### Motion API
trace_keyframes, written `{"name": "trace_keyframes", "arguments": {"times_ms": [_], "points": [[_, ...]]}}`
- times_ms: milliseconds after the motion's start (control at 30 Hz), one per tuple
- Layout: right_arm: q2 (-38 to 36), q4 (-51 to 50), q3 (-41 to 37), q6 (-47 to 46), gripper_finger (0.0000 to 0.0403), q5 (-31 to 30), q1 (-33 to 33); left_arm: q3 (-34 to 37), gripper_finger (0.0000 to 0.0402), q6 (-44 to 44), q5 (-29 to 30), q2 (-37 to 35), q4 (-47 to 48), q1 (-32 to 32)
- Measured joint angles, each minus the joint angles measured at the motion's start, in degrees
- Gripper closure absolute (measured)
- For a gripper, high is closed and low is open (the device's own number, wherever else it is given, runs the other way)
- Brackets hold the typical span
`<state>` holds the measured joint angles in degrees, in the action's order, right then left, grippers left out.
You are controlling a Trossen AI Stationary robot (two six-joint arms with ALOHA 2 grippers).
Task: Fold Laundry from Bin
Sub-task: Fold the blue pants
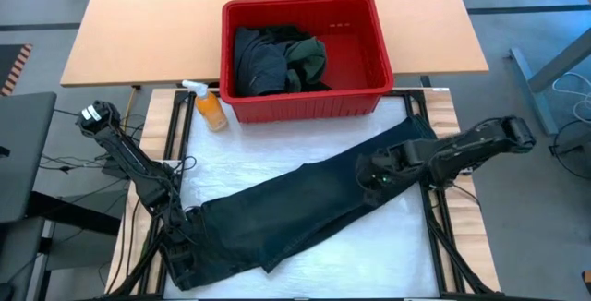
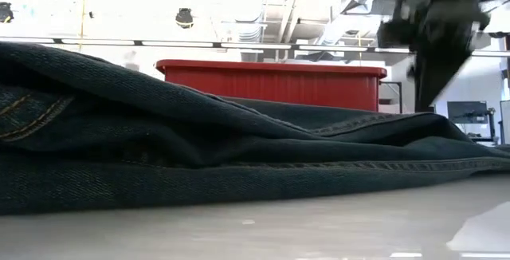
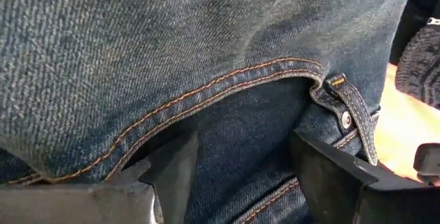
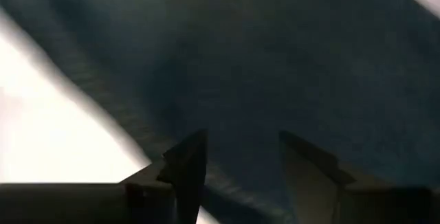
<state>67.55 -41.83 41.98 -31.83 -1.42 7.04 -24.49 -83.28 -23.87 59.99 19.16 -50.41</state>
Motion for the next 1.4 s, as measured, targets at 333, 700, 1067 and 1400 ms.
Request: {"name": "trace_keyframes", "arguments": {"times_ms": [333, 700, 1067, 1400], "points": [[4.8, 7.8, -10.7, -6.6, 0.0204, -9.9, -8.0, -0.4, 0.0178, -7.6, 0.3, -4.1, 0.1, 0.3], [4.3, 1.9, -6.6, 6.0, 0.0211, -14.9, -19.4, -4.3, 0.0178, -7.7, 33.0, -19.4, -1.4, 0.6], [-7.2, -24.4, 9.0, -1.5, 0.0211, -15.3, -28.6, -4.4, 0.0178, 12.8, 45.3, -8.4, -3.0, 14.1], [-14.7, -25.6, 9.1, 0.7, 0.0211, -6.6, -43.0, -4.4, 0.0178, 25.2, 27.3, -2.9, -3.2, 25.4]]}}
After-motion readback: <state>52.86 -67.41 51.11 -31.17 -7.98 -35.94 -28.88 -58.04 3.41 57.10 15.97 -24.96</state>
